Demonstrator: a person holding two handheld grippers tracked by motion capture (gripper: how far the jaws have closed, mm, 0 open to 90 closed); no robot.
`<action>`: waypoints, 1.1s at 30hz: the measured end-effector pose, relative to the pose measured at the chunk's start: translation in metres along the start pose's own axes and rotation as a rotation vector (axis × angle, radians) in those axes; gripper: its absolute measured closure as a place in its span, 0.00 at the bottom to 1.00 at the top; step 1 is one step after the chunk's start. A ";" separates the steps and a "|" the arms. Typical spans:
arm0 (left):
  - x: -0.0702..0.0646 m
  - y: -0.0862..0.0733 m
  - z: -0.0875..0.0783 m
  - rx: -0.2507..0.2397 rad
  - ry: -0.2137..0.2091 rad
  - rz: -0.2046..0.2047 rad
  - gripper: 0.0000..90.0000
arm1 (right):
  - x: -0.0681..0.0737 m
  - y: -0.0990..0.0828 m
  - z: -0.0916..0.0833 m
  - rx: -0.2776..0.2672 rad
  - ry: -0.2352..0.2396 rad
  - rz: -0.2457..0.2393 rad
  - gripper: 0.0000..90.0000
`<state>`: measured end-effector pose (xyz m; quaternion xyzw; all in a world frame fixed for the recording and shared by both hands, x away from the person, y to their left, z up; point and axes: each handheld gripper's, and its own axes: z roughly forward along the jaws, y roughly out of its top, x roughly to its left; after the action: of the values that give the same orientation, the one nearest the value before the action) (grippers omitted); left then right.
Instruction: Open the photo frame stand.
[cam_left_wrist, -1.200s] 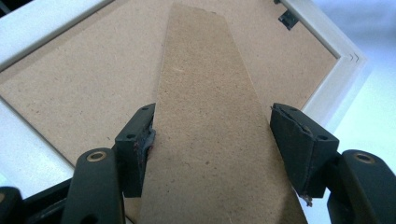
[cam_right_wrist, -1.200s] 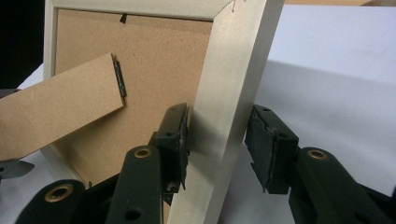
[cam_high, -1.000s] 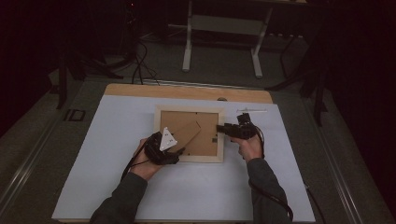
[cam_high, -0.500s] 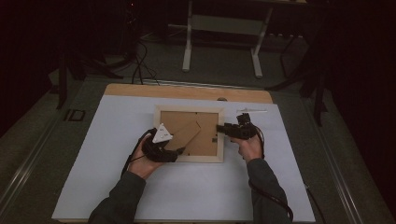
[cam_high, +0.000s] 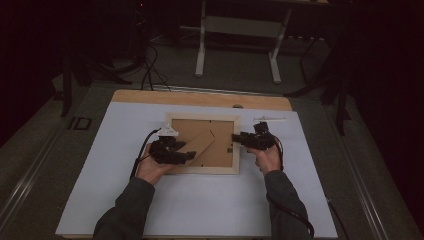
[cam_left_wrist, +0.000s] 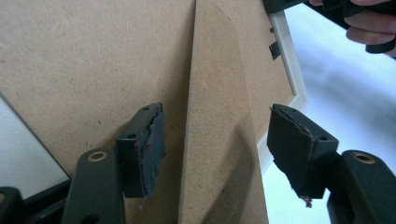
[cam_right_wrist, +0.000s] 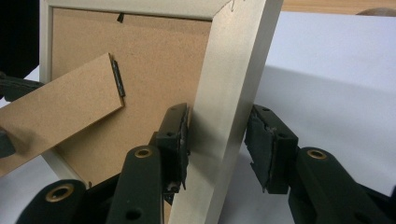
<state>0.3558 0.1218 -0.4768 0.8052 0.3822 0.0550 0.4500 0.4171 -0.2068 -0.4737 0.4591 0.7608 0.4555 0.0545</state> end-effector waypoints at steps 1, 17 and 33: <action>0.001 0.000 0.000 0.009 -0.012 -0.001 0.48 | 0.000 0.000 0.000 -0.001 0.000 -0.001 0.66; -0.009 0.004 0.010 0.115 0.005 0.087 0.60 | 0.005 0.001 -0.003 -0.001 -0.010 -0.030 0.66; -0.014 0.011 0.012 0.128 0.047 0.140 0.63 | 0.009 0.004 -0.013 -0.056 -0.020 -0.051 0.68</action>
<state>0.3571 0.1015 -0.4720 0.8555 0.3380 0.0805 0.3838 0.4086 -0.2078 -0.4603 0.4422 0.7587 0.4704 0.0864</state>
